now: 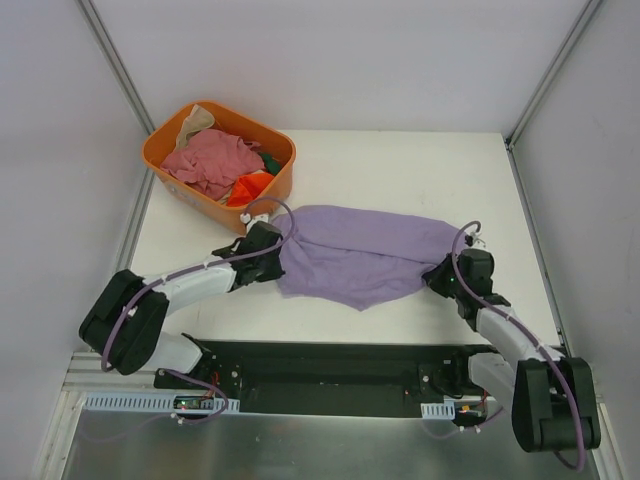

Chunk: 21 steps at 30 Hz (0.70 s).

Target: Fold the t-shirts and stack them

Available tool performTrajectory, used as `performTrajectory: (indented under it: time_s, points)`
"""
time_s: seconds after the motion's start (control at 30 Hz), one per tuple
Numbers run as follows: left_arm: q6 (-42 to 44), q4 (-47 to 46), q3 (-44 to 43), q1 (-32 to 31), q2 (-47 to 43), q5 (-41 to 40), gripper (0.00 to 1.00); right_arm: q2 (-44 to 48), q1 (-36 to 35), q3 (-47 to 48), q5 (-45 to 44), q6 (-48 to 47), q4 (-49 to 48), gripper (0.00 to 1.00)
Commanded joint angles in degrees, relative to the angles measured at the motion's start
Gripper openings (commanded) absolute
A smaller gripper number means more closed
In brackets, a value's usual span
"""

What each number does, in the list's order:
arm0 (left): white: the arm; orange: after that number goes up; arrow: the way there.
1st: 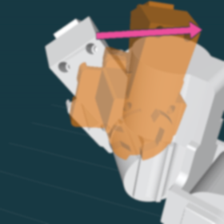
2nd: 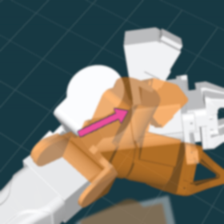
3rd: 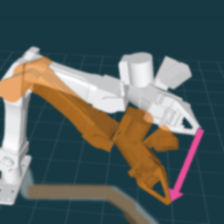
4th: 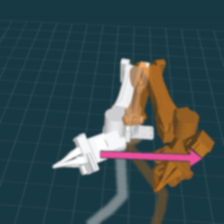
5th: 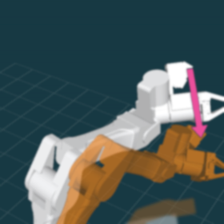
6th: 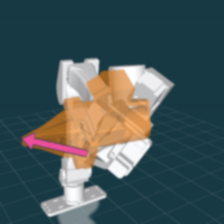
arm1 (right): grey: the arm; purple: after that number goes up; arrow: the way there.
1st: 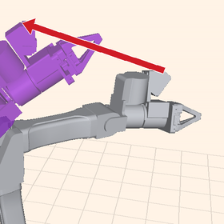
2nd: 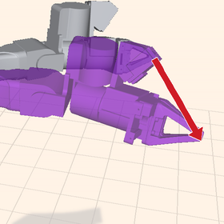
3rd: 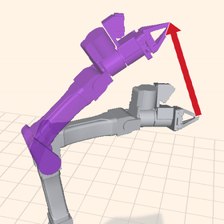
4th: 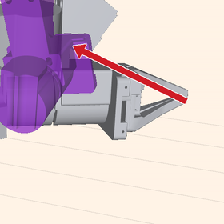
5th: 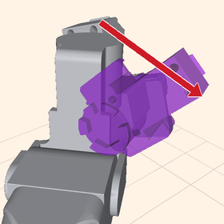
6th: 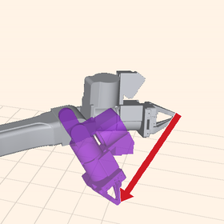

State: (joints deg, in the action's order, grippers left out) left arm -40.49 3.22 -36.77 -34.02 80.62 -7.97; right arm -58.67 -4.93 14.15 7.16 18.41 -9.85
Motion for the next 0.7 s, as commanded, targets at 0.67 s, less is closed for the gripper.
performTrajectory:
  time_s: [0.67]
  points:
    - [15.3, 0.6, -27.4, 0.2, -38.7, 10.9, 0.0, 27.3, -0.7, 55.9, 1.2, -7.7, 48.0, 0.01]
